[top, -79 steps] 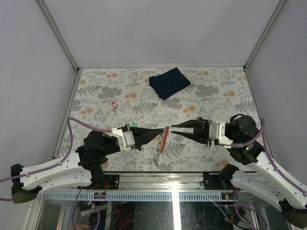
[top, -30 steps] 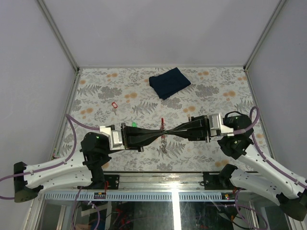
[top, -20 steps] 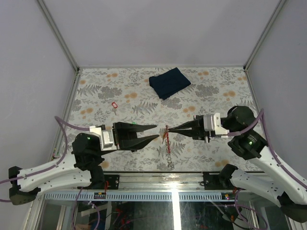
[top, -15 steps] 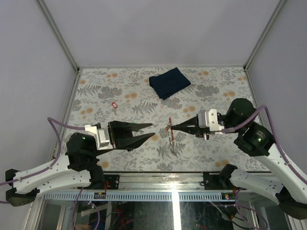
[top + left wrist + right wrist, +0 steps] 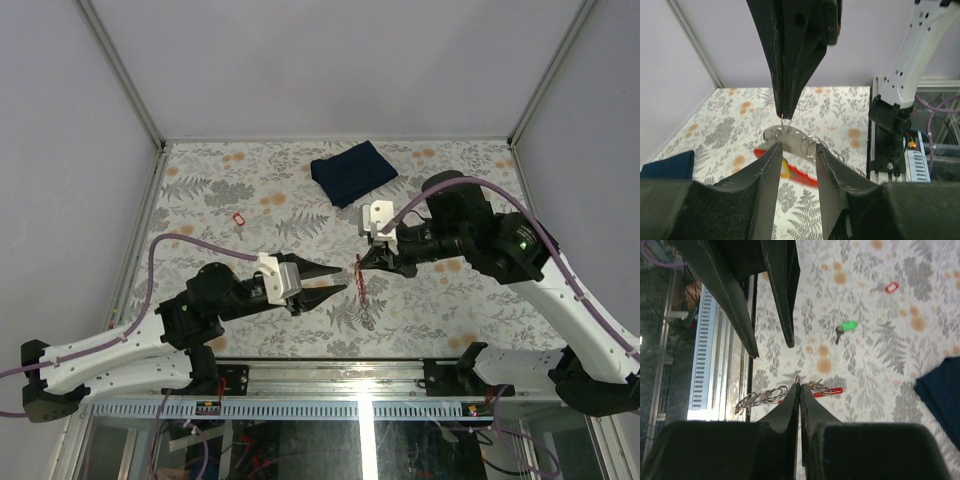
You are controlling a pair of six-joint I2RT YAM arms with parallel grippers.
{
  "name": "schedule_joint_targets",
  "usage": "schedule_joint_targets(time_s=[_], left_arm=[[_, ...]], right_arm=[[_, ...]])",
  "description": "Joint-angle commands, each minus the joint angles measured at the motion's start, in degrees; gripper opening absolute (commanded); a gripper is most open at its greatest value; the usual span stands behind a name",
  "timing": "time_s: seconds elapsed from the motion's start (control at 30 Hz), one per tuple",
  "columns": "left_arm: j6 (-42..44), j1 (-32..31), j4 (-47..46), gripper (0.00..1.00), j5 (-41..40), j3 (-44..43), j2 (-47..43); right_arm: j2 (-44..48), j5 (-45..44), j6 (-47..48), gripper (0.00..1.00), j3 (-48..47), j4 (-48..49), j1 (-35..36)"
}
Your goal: Put the keys on the keyring
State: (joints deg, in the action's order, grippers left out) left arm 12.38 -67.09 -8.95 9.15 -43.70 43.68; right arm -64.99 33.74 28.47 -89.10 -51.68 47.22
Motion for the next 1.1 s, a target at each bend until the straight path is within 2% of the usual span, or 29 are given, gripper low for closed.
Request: schedule_joint_targets(time_s=[0.0,0.07,0.17,0.6,1.07], left_arm=[[2.8,-0.2,2.5,0.32,-0.4,-2.5,0.6],[3.1,-0.1,2.8,0.32,-0.5,-2.3,0.6],[3.0,-0.2,2.5,0.32,-0.8,-1.7,0.5],[1.8,-0.2,-1.3,0.31,1.8,-2.2,3.7],[1.8,-0.2,-1.7,0.24,3.4,-3.6,5.3]], right_arm=[[-3.2,-8.0,-0.7,0.0,-7.2,-9.4,3.6],[-5.3,-11.8,-0.7,0.0,-9.5,-12.9,5.9],[-5.7,-13.4,-1.1,0.0,-10.5,-13.3,6.8],[-3.9,-6.5,1.1,0.0,-7.0,-6.0,8.8],[-2.5,-5.6,1.8,0.0,-3.7,-3.7,9.7]])
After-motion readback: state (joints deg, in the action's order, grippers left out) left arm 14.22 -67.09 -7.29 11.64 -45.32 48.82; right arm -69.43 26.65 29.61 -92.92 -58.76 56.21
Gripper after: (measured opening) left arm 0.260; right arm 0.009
